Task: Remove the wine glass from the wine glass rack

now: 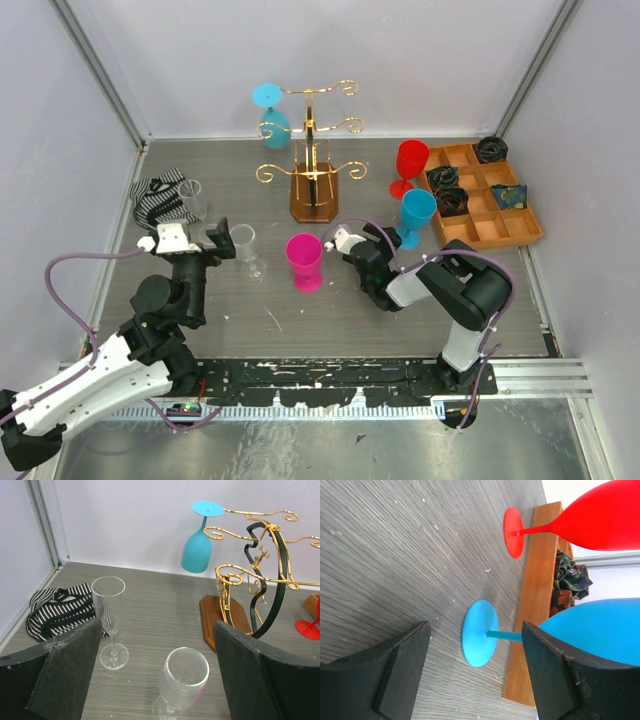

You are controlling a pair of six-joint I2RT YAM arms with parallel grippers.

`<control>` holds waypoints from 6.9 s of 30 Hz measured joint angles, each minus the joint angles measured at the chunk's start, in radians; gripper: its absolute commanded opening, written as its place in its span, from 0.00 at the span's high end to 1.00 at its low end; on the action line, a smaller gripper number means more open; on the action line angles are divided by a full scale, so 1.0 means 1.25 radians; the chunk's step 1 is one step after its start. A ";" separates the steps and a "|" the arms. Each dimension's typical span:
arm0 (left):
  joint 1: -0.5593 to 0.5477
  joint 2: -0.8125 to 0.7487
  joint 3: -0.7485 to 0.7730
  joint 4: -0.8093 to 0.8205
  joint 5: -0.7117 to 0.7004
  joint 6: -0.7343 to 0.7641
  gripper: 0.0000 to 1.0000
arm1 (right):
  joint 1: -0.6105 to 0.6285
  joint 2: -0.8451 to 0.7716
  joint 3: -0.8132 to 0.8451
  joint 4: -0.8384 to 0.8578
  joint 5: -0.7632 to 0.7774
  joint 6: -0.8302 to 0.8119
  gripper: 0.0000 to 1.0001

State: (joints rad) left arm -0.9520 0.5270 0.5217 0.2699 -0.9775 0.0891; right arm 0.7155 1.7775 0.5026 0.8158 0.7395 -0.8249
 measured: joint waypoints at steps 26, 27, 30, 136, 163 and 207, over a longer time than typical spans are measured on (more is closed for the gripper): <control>0.000 -0.038 0.001 -0.042 0.005 0.008 0.01 | 0.020 -0.248 0.187 -0.796 -0.166 0.538 0.22; 0.000 -0.037 0.004 -0.051 0.005 0.002 0.01 | 0.019 -0.262 0.207 -0.830 -0.172 0.557 0.16; 0.000 -0.005 0.063 -0.133 -0.002 -0.035 0.01 | 0.018 -0.320 0.286 -0.947 -0.199 0.633 0.01; 0.674 1.450 1.339 -0.143 1.283 -1.054 1.00 | 0.063 -0.522 0.564 -1.238 -0.274 0.747 0.01; 0.768 1.007 1.001 -0.189 1.292 -0.902 1.00 | 0.063 -0.474 0.600 -1.180 -0.331 0.801 0.03; -0.383 0.974 0.546 -0.134 0.112 0.460 1.00 | -0.266 -0.444 1.128 -1.223 -0.003 0.903 0.00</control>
State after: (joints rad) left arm -1.4307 1.7443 1.2037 0.1020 -0.8379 0.6640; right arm 0.3836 1.2224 1.9121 -0.7132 0.7361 0.3042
